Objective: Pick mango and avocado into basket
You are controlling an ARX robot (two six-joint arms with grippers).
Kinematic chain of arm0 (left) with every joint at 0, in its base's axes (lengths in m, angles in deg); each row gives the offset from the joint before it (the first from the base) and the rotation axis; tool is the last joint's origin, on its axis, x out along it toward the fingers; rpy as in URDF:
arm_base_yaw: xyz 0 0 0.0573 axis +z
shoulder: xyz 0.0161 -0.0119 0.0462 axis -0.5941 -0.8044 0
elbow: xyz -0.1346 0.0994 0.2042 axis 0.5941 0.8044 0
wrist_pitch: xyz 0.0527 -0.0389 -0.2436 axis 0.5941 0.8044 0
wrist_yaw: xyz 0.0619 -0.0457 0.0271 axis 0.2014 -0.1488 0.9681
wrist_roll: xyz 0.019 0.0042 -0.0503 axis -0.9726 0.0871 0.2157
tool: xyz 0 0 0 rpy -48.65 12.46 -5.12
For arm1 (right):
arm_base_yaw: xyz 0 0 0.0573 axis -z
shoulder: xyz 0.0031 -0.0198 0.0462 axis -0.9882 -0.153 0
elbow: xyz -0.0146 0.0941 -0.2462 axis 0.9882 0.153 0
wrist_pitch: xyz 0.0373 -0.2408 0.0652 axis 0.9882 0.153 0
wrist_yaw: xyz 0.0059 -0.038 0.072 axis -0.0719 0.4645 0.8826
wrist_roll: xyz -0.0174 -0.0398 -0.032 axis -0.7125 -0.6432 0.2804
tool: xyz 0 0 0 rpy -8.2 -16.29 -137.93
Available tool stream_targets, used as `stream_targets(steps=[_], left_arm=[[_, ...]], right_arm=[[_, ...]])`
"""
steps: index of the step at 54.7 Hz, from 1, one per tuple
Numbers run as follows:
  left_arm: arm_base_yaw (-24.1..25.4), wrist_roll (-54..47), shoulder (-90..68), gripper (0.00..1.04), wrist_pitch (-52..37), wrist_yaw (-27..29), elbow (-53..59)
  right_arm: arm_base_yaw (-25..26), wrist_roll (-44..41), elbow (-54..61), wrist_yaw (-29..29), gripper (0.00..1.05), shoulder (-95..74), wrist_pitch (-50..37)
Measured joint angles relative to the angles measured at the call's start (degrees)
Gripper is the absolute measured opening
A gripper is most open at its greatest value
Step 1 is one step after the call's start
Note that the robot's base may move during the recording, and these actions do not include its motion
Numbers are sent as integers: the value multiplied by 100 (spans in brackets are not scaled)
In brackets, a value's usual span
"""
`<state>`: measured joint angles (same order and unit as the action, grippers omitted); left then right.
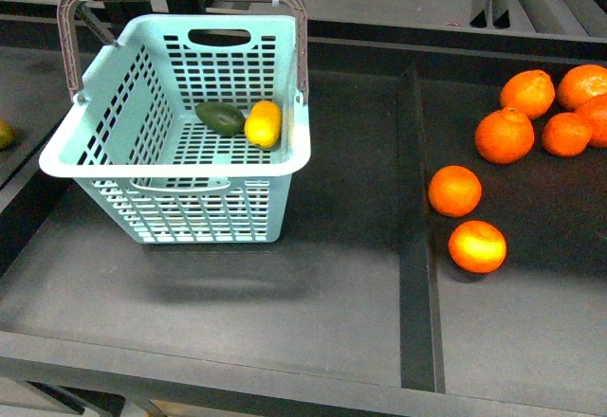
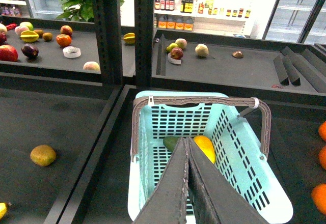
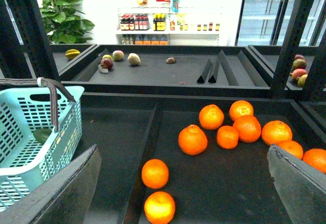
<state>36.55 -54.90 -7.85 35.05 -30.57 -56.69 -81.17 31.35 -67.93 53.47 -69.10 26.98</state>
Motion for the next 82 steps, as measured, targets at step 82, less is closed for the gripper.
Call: stream_targets(steps=[82], left_arm=[[-2, -79, 5101, 3, 3209, 9, 1757]], right_arm=[[0, 0, 0, 2, 97, 0, 0]])
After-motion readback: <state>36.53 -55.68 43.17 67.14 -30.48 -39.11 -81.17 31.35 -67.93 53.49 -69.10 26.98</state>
